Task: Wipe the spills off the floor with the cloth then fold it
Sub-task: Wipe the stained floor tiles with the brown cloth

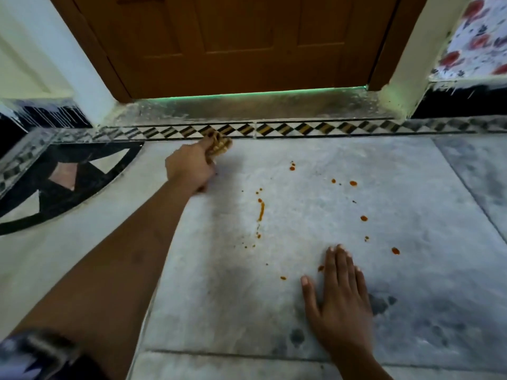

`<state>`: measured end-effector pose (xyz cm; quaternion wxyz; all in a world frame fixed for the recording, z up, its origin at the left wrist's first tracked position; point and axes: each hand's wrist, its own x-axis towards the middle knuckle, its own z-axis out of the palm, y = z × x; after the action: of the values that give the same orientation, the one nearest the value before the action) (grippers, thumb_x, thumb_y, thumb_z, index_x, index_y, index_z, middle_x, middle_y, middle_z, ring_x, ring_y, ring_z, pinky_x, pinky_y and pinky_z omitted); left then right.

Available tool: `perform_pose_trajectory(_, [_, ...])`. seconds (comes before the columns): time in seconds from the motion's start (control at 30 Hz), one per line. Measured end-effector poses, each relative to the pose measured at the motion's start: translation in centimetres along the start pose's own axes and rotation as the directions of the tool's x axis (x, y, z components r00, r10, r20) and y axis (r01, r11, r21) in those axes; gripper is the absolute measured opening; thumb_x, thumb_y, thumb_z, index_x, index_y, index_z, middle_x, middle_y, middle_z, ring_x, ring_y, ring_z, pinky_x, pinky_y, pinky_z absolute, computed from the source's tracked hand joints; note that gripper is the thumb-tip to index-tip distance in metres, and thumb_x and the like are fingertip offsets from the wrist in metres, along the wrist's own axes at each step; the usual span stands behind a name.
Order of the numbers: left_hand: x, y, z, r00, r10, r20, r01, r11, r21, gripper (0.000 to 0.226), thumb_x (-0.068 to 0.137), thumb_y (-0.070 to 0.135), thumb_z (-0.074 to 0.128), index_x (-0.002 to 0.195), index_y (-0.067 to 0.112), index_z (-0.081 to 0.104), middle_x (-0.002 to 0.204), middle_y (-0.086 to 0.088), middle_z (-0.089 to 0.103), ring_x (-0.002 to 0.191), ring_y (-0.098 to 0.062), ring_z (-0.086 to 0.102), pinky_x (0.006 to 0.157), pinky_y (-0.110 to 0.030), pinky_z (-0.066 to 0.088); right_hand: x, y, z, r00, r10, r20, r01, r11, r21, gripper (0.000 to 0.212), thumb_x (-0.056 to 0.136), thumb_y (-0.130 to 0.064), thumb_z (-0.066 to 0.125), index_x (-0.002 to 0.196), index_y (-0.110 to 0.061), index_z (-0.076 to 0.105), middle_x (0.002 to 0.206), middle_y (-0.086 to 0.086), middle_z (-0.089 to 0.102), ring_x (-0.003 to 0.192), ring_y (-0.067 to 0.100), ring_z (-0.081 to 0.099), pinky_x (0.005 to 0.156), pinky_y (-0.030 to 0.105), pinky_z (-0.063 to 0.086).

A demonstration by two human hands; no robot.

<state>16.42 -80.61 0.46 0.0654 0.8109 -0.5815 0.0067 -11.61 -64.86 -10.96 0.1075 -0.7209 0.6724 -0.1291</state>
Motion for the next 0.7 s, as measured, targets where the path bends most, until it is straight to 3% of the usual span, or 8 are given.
perform_pose_trajectory(0.07, [0.2, 0.9, 1.5, 0.993, 0.073, 0.095, -0.067, 0.996, -0.063, 0.047, 0.093, 0.044, 0.049, 0.139, 0.035, 0.042, 0.13, -0.008, 0.058, 0.117, -0.033, 0.052, 0.087, -0.037, 0.045, 0.1, -0.1, -0.1, 1.0, 0.017, 0.02, -0.017, 1.0, 0.016, 0.082, 0.09, -0.062, 0.012, 0.143, -0.004, 0.033, 0.15, 0.011, 0.033, 0.137, 0.023, 0.031, 0.114, 0.029, 0.007])
perform_pose_trajectory(0.2, [0.2, 0.4, 3.1, 0.997, 0.082, -0.015, -0.083, 0.989, -0.119, 0.048, 0.096, 0.048, 0.039, 0.141, 0.03, 0.041, 0.139, -0.007, 0.051, 0.127, -0.031, 0.046, 0.096, -0.04, 0.04, 0.1, -0.3, -0.3, 0.999, 0.022, 0.029, -0.022, 1.0, 0.008, 0.08, 0.091, -0.06, 0.011, 0.143, -0.003, 0.034, 0.149, 0.012, 0.033, 0.137, 0.025, 0.033, 0.113, 0.03, 0.008])
perform_pose_trajectory(0.27, [1.2, -0.6, 4.5, 0.982, 0.165, 0.087, -0.155, 0.982, -0.108, 0.058, 0.094, 0.057, 0.034, 0.147, 0.033, 0.026, 0.155, -0.004, 0.027, 0.143, -0.025, 0.023, 0.111, -0.045, 0.021, 0.2, -0.2, -0.2, 0.999, 0.026, 0.029, -0.026, 1.0, 0.006, 0.079, 0.091, -0.059, 0.012, 0.143, -0.003, 0.033, 0.15, 0.012, 0.032, 0.137, 0.024, 0.033, 0.114, 0.03, 0.009])
perform_pose_trajectory(0.37, [2.3, -0.9, 7.1, 0.933, 0.162, 0.321, -0.153, 0.987, -0.052, 0.072, 0.087, 0.072, 0.026, 0.148, 0.041, 0.004, 0.16, 0.003, -0.006, 0.147, -0.02, -0.007, 0.116, -0.05, -0.001, 0.2, -0.2, -0.1, 1.0, 0.027, 0.005, -0.027, 1.0, 0.013, 0.075, 0.091, -0.056, 0.019, 0.143, -0.004, 0.033, 0.15, 0.011, 0.032, 0.138, 0.024, 0.032, 0.114, 0.031, 0.01])
perform_pose_trajectory(0.5, [1.0, 0.9, 8.4, 0.954, 0.124, 0.274, -0.125, 0.992, -0.015, 0.078, 0.081, 0.079, 0.021, 0.147, 0.043, -0.001, 0.16, 0.004, -0.008, 0.146, -0.022, -0.008, 0.115, -0.052, -0.004, 0.2, -0.2, -0.1, 1.0, 0.014, -0.027, -0.014, 1.0, -0.003, 0.074, 0.086, -0.05, 0.033, 0.141, -0.002, 0.037, 0.147, 0.015, 0.036, 0.136, 0.027, 0.034, 0.112, 0.033, 0.013])
perform_pose_trajectory(0.63, [-4.1, -0.7, 8.2, 0.892, 0.355, 0.281, -0.364, 0.931, -0.021, 0.081, 0.075, 0.079, 0.012, 0.145, 0.045, -0.007, 0.158, 0.009, -0.012, 0.146, -0.014, -0.011, 0.115, -0.046, -0.006, 0.2, -0.2, -0.2, 1.0, 0.013, -0.016, -0.013, 1.0, -0.023, 0.074, 0.087, -0.05, 0.03, 0.142, -0.001, 0.033, 0.149, 0.016, 0.033, 0.138, 0.027, 0.03, 0.112, 0.034, 0.011])
perform_pose_trajectory(0.7, [-4.3, -2.8, 7.7, 0.869, 0.38, 0.318, -0.386, 0.921, -0.045, 0.078, 0.076, 0.077, 0.012, 0.145, 0.045, -0.005, 0.159, 0.009, -0.01, 0.146, -0.012, -0.009, 0.116, -0.044, -0.003, 0.2, -0.3, -0.2, 1.0, 0.013, -0.002, -0.013, 0.999, -0.029, 0.075, 0.088, -0.051, 0.028, 0.144, -0.001, 0.03, 0.15, 0.016, 0.029, 0.139, 0.026, 0.027, 0.113, 0.033, 0.008])
